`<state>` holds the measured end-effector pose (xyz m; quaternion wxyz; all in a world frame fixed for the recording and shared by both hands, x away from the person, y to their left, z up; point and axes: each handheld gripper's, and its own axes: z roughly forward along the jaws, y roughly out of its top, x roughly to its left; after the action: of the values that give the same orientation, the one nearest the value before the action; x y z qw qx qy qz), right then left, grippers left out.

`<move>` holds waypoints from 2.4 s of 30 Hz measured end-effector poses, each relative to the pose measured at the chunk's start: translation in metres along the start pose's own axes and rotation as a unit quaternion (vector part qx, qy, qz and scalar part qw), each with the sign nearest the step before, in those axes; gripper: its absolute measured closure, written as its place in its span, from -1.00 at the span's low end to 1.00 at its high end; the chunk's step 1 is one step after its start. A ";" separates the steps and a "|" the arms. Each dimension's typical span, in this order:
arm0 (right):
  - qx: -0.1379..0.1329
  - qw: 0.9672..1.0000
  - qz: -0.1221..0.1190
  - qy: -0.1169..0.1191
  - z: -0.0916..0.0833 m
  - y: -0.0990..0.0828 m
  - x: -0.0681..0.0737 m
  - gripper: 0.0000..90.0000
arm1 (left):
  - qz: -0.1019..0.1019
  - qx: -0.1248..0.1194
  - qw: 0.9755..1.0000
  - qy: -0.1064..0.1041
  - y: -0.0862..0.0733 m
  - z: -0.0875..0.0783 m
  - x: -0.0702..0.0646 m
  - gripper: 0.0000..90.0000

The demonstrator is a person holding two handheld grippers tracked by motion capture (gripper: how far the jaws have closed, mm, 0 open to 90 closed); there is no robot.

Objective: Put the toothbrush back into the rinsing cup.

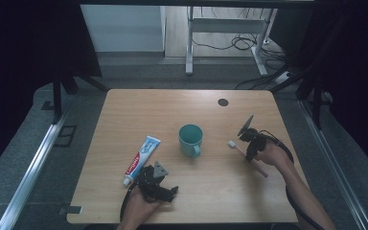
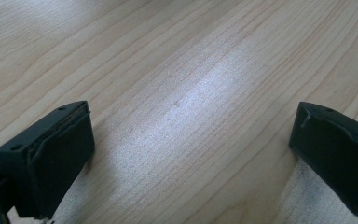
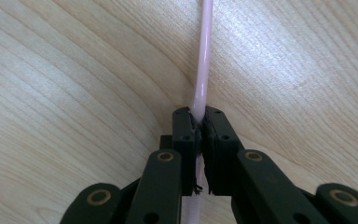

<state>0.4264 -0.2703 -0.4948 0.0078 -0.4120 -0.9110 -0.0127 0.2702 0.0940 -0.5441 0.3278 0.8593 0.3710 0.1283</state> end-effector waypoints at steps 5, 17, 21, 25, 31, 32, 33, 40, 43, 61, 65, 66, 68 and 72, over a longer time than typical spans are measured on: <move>-0.013 1.000 0.001 0.005 -0.006 -0.003 0.000 0.86 | -0.002 -0.002 1.000 0.000 0.000 0.000 0.000 -1.00; -0.043 0.999 0.004 0.017 -0.018 -0.009 0.003 0.86 | -0.002 -0.002 1.000 0.000 0.000 0.000 0.000 -1.00; -0.058 0.998 0.007 0.022 -0.024 -0.011 0.003 0.86 | -0.002 -0.002 1.000 0.000 0.000 0.000 0.000 -1.00; -0.072 0.997 0.008 0.024 -0.029 -0.013 0.005 0.86 | -0.002 -0.002 1.000 0.000 0.000 0.000 0.000 -1.00; -0.099 0.995 0.005 0.025 -0.039 -0.015 0.009 0.86 | -0.002 -0.002 1.000 0.000 0.000 0.000 0.000 -1.00; -0.104 0.994 0.006 0.024 -0.042 -0.015 0.010 0.86 | -0.002 -0.002 1.000 0.000 0.000 0.000 0.000 -1.00; -0.107 0.994 0.004 0.024 -0.043 -0.015 0.011 0.86 | -0.002 -0.002 1.000 0.000 0.000 0.000 0.000 -1.00; -0.137 0.990 -0.005 0.027 -0.054 -0.015 0.019 0.86 | -0.002 -0.002 1.000 0.000 0.000 0.000 0.000 -1.00; -0.149 0.988 -0.009 0.030 -0.057 -0.015 0.021 0.86 | -0.002 -0.001 1.000 0.000 0.000 0.000 0.000 -1.00; -0.219 0.974 -0.028 0.051 -0.081 -0.010 0.037 0.86 | -0.003 -0.002 1.000 0.000 0.000 0.000 0.000 -1.00; -0.234 0.970 -0.031 0.056 -0.086 -0.008 0.041 0.86 | -0.002 -0.002 1.000 0.000 0.000 0.000 0.000 -1.00; -0.237 0.969 -0.032 0.058 -0.086 -0.008 0.041 0.86 | -0.002 -0.002 1.000 0.000 0.000 0.000 0.000 -1.00; -0.243 0.968 -0.033 0.061 -0.088 -0.007 0.043 0.86 | -0.003 -0.002 1.000 0.000 0.000 0.000 0.000 -1.00; -0.257 0.964 -0.036 0.065 -0.091 -0.005 0.046 0.86 | -0.002 -0.002 1.000 0.000 0.000 0.000 0.000 -1.00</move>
<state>0.3931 -0.2416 -0.4025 -0.0399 -0.3654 -0.8890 -0.2730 0.2701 0.0937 -0.5443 0.3298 0.8577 0.3729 0.1283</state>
